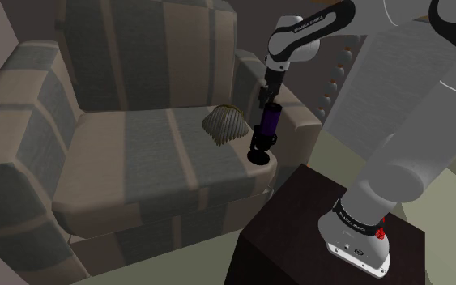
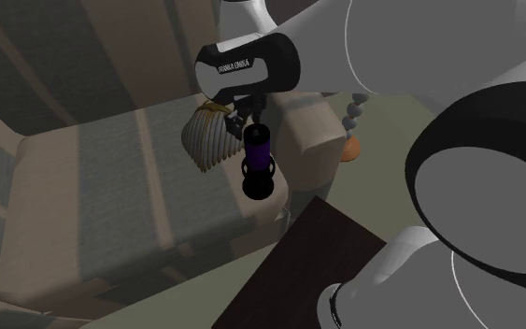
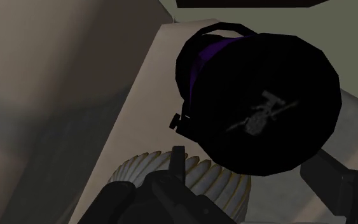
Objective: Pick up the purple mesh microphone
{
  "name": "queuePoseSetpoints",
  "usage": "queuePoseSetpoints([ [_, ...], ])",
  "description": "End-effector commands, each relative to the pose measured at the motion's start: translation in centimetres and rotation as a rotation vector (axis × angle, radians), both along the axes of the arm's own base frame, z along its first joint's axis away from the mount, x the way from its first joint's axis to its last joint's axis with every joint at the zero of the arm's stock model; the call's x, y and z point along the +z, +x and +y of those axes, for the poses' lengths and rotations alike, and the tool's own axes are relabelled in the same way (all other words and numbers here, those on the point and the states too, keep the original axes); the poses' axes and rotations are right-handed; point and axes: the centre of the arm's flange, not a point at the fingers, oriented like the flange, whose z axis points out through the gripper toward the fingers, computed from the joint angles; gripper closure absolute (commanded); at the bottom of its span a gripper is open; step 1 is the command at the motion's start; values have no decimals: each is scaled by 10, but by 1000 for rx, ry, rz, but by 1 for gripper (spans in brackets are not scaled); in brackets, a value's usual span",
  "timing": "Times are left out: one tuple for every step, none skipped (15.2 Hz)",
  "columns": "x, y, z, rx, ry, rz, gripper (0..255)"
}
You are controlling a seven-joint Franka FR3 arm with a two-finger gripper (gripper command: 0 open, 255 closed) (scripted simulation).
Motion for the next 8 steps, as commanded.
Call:
queuePoseSetpoints([
  [-2,0,0,0,0,2,255],
  [-2,0,1,0,0,2,255],
  [-3,0,0,0,0,2,255],
  [-3,0,1,0,0,2,255],
  [-3,0,1,0,0,2,255],
  [-4,0,1,0,1,2,255],
  [-4,0,1,0,0,2,255],
  [-4,0,0,0,0,2,255],
])
